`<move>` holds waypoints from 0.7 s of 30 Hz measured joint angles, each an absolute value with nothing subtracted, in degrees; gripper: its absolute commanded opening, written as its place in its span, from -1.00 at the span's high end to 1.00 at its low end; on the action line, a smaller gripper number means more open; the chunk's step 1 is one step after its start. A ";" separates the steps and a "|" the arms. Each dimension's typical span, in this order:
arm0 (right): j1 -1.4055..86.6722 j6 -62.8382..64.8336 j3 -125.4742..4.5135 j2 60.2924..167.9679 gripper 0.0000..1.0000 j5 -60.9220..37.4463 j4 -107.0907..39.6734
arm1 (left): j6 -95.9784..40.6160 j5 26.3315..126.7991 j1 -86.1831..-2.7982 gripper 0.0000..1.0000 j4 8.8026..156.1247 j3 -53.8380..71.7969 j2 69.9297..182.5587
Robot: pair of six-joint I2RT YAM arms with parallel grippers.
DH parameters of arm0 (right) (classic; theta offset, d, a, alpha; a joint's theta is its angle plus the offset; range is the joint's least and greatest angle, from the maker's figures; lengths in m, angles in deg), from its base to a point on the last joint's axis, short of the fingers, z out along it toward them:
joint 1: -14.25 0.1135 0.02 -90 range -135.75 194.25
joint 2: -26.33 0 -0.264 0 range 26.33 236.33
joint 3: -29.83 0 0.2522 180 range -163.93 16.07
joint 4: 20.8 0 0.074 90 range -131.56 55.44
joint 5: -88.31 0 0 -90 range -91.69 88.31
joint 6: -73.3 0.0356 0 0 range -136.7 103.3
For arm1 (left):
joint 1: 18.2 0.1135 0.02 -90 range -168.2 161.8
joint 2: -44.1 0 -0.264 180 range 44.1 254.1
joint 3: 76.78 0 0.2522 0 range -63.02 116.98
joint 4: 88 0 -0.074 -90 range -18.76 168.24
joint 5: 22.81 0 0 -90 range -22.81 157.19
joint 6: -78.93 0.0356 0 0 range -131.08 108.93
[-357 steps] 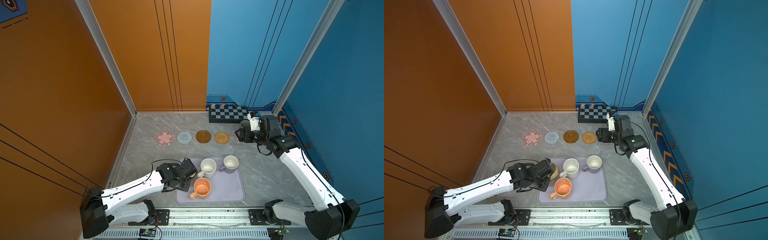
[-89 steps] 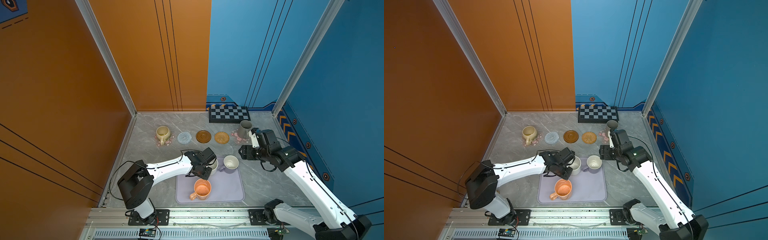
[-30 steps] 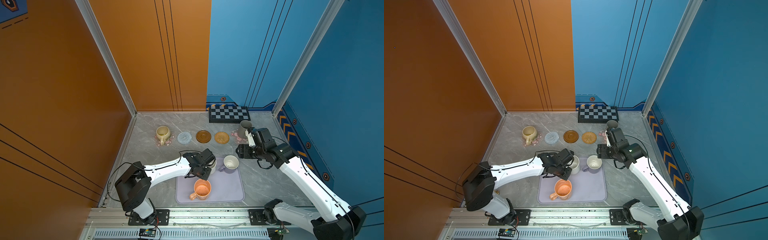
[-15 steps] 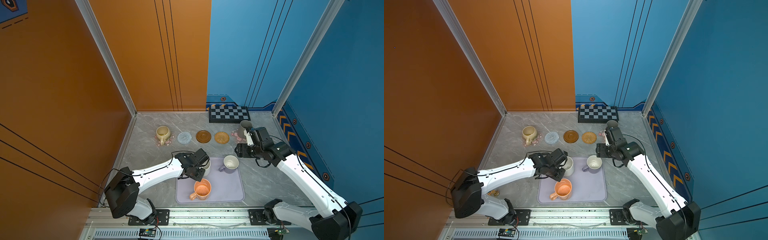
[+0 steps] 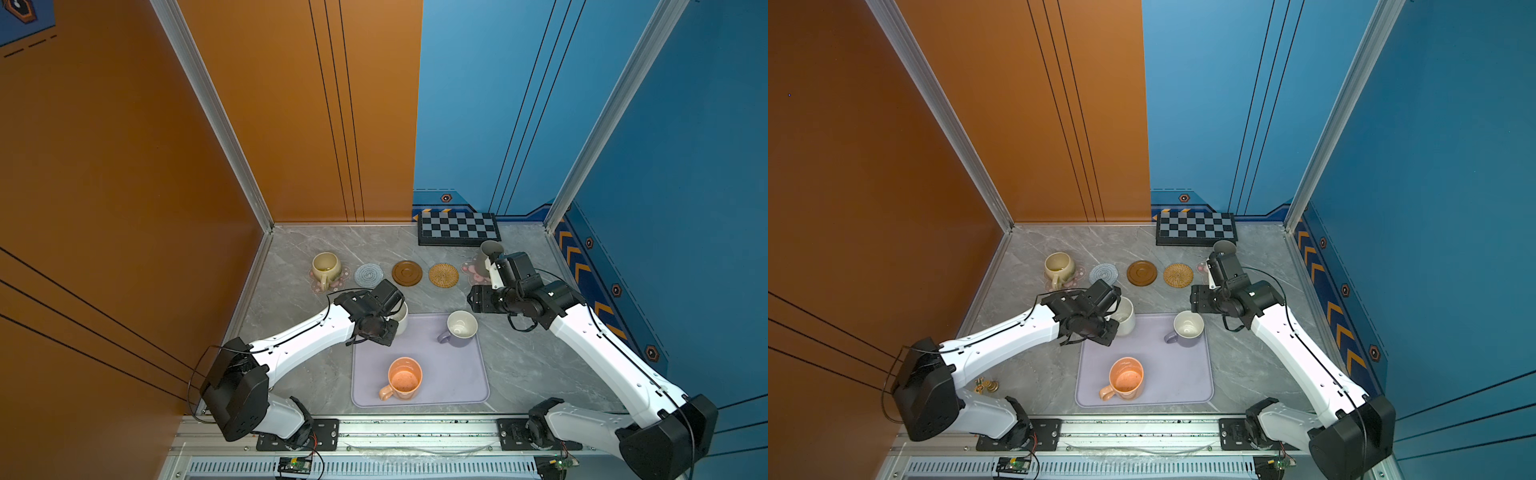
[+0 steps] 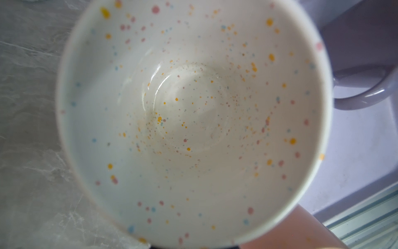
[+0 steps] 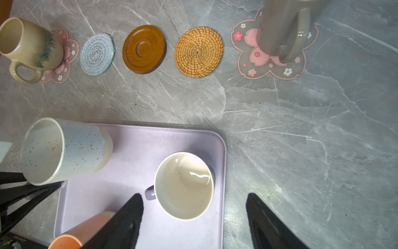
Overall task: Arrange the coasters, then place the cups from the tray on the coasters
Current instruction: 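Carry the white speckled mug with the left gripper onto the blue woven coaster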
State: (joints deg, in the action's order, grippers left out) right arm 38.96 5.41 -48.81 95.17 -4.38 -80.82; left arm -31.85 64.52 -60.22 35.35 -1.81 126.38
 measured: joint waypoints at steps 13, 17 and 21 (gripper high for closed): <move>38.50 4.12 -49.29 95.98 -0.55 -4.41 -79.14 | -28.09 61.39 -52.57 1.00 34.65 6.41 134.12; 37.87 3.83 -49.29 96.11 -0.55 -4.45 -78.66 | -27.78 59.38 -51.19 1.00 34.67 10.32 138.91; 37.15 3.55 -49.29 96.13 -0.55 -4.60 -78.41 | -28.00 57.04 -49.47 1.00 34.65 14.32 142.95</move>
